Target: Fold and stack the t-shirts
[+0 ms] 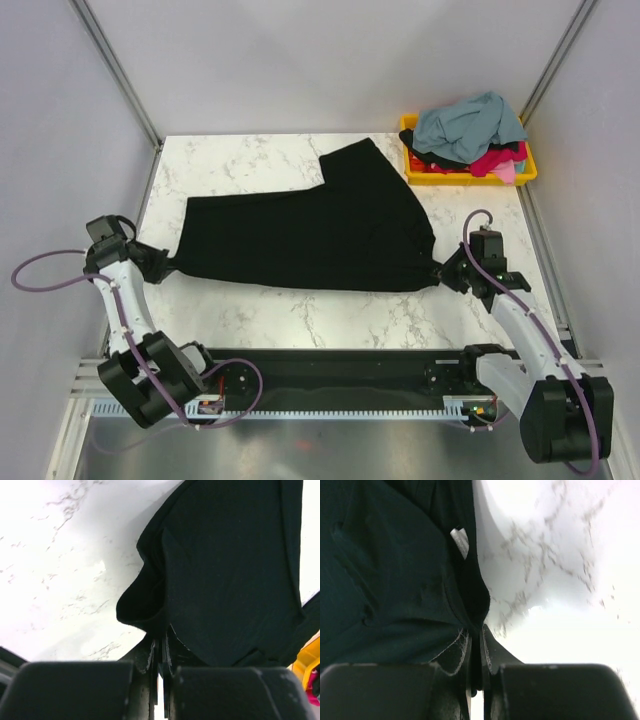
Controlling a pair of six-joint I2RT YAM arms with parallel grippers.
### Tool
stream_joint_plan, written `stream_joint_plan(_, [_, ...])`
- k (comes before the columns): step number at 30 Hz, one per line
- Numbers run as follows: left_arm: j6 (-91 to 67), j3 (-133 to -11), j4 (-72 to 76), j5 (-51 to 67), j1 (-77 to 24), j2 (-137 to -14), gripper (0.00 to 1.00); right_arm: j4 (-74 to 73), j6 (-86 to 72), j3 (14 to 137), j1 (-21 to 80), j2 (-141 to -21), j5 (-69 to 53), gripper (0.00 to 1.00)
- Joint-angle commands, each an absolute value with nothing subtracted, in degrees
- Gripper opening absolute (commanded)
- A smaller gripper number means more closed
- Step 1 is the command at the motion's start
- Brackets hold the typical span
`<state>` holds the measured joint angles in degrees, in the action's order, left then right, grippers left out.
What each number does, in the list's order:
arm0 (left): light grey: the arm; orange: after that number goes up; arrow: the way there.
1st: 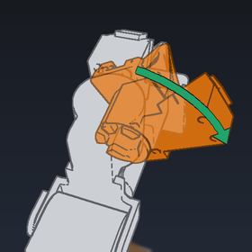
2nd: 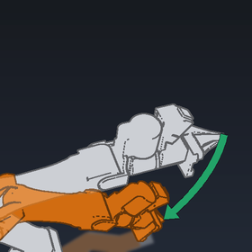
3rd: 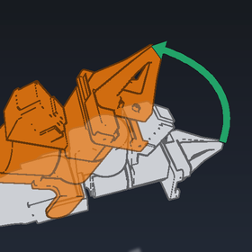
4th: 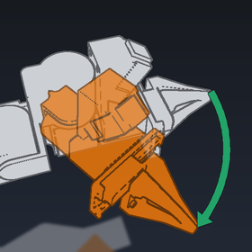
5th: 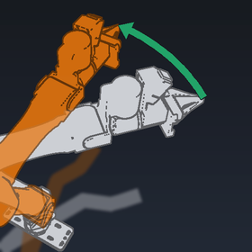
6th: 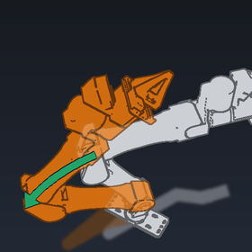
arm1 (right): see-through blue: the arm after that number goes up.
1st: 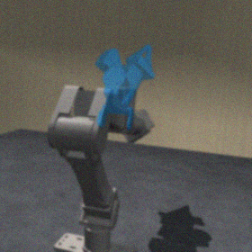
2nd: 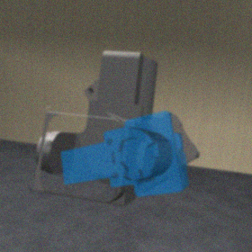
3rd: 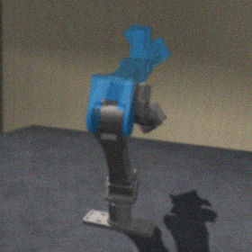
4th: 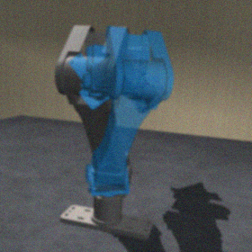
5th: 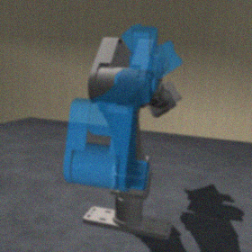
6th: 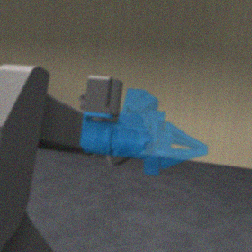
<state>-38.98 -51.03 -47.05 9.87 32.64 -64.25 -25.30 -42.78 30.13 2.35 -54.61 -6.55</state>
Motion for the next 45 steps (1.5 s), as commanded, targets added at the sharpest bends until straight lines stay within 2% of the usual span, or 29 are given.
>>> stream_joint_plan(1, [-34.9, -49.6, -49.9, 12.0, 36.0, -60.9, 0.04, -29.8, -46.1, 28.2, 1.7, -49.9, -5.4, 0.0])
stream_joint_plan(3, [-33.4, -49.4, -50.8, 13.0, 38.0, -59.8, 0.17, -31.5, -47.3, 27.8, 1.7, -46.2, -4.4, 0.01])
stream_joint_plan(4, [-32.9, -49.6, -52.0, 13.8, 38.6, -59.4, 0.5, -33.8, -47.7, 27.8, 1.7, -45.0, -3.9, 0.27])
stream_joint_plan(6, [-32.2, -50.0, -53.3, 13.5, 38.8, -58.8, 0.78, -35.5, -48.7, 27.6, 1.7, -41.6, -2.1, 0.59])
stream_joint_plan(7, [-32.4, -50.4, -54.3, 13.2, 38.8, -58.1, 0.95, -37.3, -49.1, 27.9, 1.7, -40.5, -1.2, 0.86])
stream_joint_plan(8, [-33.0, -50.4, -54.5, 13.3, 38.8, -57.7, 1.0, -38.3, -49.2, 28.4, 1.7, -39.6, -0.4, 0.94])
stream_joint_plan(9, [-33.1, -50.4, -54.3, 13.7, 38.8, -57.2, 1.0, -39.2, -49.3, 28.8, 1.8, -38.2, 1.2, 0.98])
stream_joint_plan(13, [-33.0, -54.5, -54.7, 13.9, 38.8, -57.5, 1.0, -41.4, -47.7, 34.5, 1.7, -36.8, 3.8, 0.98])
stream_joint_plan(17, [-33.1, -59.0, -53.7, 12.8, 38.8, -60.4, 1.0, -33.7, -43.5, 41.5, 2.0, -41.6, 0.3, 0.96])
stream_joint_plan(19, [-33.2, -60.8, -51.8, 12.0, 37.3, -60.9, 0.99, -29.7, -40.6, 49.5, 3.8, -51.1, 0.2, 0.96])
stream_joint_plan(20, [-33.1, -61.2, -50.5, 12.0, 34.8, -61.7, 0.99, -29.8, -37.6, 53.5, 7.5, -60.3, 1.7, 0.96])
stream_joint_plan(21, [-33.0, -62.0, -47.8, 11.0, 33.3, -62.2, 0.98, -30.6, -35.6, 62.6, 9.9, -65.4, 3.6, 0.96])
stream_joint_plan(24, [-31.7, -63.4, -44.7, 10.2, 28.7, -66.5, 0.98, -34.3, -29.5, 78.6, 16.8, -86.0, 9.0, 0.97])
stream_joint_plan(27, [-29.3, -66.1, -43.7, 12.1, 26.2, -72.3, 0.97, -38.8, -25.2, 105.8, 18.5, -105.3, 10.8, 0.97])
stream_joint_plan(28, [-29.0, -66.4, -43.6, 11.5, 25.3, -73.6, 0.97, -39.8, -24.2, 111.9, 18.5, -110.2, 11.3, 0.97])
stream_joint_plan(29, [-29.0, -66.4, -43.2, 11.3, 23.5, -74.7, 0.96, -40.8, -23.2, 118.1, 18.5, -120.0, 12.6, 0.97])
stream_joint_plan(30, [-29.1, -65.4, -42.4, 11.6, 22.5, -75.4, 0.96, -42.4, -21.1, 130.4, 18.6, -124.9, 13.4, 0.97])
stream_joint_plan(33, [-30.0, -61.4, -38.1, 11.9, 18.4, -76.3, 0.95, -41.6, -18.0, 150.4, 18.5, -141.6, 14.8, 0.97])
stream_joint_plan(35, [-30.7, -58.9, -34.2, 11.2, 16.4, -76.3, 0.94, -36.0, -16.3, 151.6, 18.7, -146.4, 15.3, 0.98])
stream_joint_plan(36, [-31.0, -57.0, -33.3, 11.5, 14.5, -76.5, 0.93, -27.6, -16.0, 146.6, 18.6, -146.4, 17.6, 0.98])
stream_joint_plan(38, [-31.5, -56.8, -32.6, 14.0, 13.1, -77.6, 0.9, -20.7, -15.4, 143.3, 18.5, -148.1, 20.0, 0.98])
stream_joint_plan(41, [-29.8, -57.2, -32.8, 13.3, 11.2, -77.6, 0.89, -19.3, -14.3, 152.9, 18.4, -156.2, 22.8, 0.98])
stream_joint_plan(45, [-29.2, -55.6, -33.0, 12.0, 10.1, -75.1, 0.89, -12.8, -16.2, 149.2, 17.2, -157.4, 21.4, 0.98])
